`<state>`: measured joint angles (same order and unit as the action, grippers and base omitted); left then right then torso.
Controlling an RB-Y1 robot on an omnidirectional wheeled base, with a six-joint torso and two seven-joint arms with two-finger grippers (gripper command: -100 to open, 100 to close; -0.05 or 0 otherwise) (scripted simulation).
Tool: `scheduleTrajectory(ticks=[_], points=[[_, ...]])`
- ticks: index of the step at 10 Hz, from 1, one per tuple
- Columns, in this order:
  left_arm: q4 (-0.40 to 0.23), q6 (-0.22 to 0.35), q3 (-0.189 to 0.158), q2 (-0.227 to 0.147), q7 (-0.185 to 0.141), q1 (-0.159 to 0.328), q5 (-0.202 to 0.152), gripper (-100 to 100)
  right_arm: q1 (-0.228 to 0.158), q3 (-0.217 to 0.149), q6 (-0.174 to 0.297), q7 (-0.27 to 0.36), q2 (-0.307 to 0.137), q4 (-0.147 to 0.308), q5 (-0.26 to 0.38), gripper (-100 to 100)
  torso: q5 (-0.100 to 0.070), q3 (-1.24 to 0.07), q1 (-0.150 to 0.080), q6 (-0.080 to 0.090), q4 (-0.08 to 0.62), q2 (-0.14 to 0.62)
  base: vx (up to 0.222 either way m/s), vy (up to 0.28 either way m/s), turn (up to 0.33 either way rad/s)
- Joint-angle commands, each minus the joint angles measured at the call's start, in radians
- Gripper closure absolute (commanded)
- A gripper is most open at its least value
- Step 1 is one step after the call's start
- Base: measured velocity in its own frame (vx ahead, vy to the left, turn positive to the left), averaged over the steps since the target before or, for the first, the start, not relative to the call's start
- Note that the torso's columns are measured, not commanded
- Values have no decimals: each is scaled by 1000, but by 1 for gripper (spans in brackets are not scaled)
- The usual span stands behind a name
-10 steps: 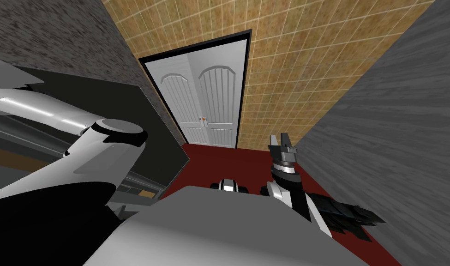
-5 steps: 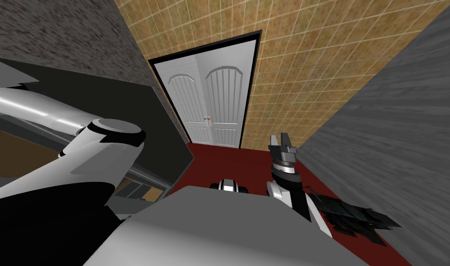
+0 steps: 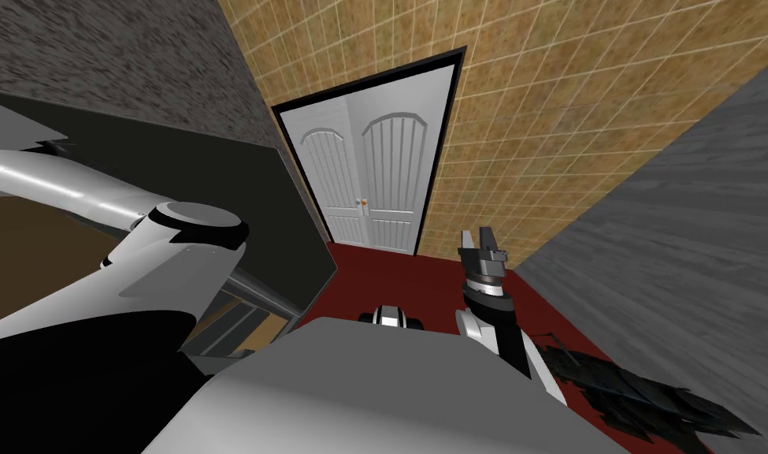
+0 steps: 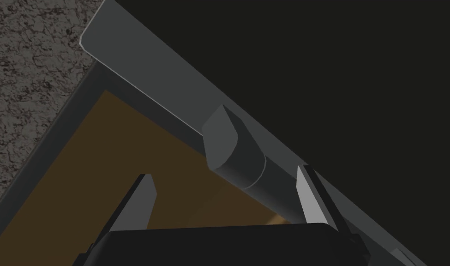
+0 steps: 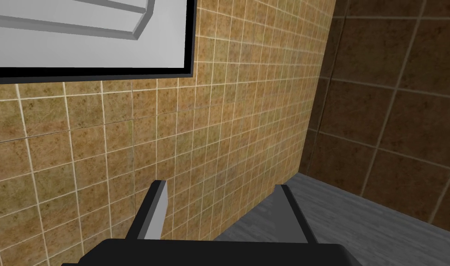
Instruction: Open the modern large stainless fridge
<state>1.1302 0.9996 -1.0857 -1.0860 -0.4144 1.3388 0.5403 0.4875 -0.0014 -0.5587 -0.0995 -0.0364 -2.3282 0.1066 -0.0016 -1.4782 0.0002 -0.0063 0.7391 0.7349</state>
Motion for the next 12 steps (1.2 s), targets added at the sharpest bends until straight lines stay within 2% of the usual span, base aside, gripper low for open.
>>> scheduleTrajectory(ticks=[1, 3, 4, 5, 8, 9, 10, 12], points=[[-4, 15, -6, -5, 47, 10, -55, -100, 0, 0, 0, 0, 0, 0, 0, 0, 2, 3, 3, 2, 1, 4, 142, 1, 245], [-8, 29, -11, -3, 79, 17, -95, -100, 0, 0, 0, 0, 0, 0, 0, 0, 3, 4, 4, 4, 0, 6, 162, -7, 200], [-13, 23, -7, -3, 62, 17, -79, -100, 0, 0, 0, 0, 0, 0, 0, 0, 3, 3, 5, 3, 0, 4, 90, 2, 51], [-5, 20, -8, -4, 58, 12, -69, 100, 0, 0, 0, 0, 0, 0, 0, 0, 3, 4, 4, 6, 0, 7, -27, 14, -211], [4, -8, 1, -7, -5, -2, 11, 100, -1, 0, 0, 0, 0, 0, 0, 0, 4, 6, 0, 9, -1, 9, -186, 18, -310], [5, -13, 2, -7, -15, -4, 24, 100, -1, 0, 0, 0, 0, 0, 0, 0, 5, 6, -1, 4, -1, 6, -182, -18, -200], [8, -9, 4, -2, -5, -1, 10, 100, -1, 0, 0, 0, 0, 0, 0, 0, 5, 7, 1, -1, 1, 7, -70, -14, -79], [32, -8, -6, -21, -25, -16, 62, 100, 0, 0, 0, 0, 0, 0, 0, 0, 5, 4, 0, -2, 0, 2, 136, -96, -4]])
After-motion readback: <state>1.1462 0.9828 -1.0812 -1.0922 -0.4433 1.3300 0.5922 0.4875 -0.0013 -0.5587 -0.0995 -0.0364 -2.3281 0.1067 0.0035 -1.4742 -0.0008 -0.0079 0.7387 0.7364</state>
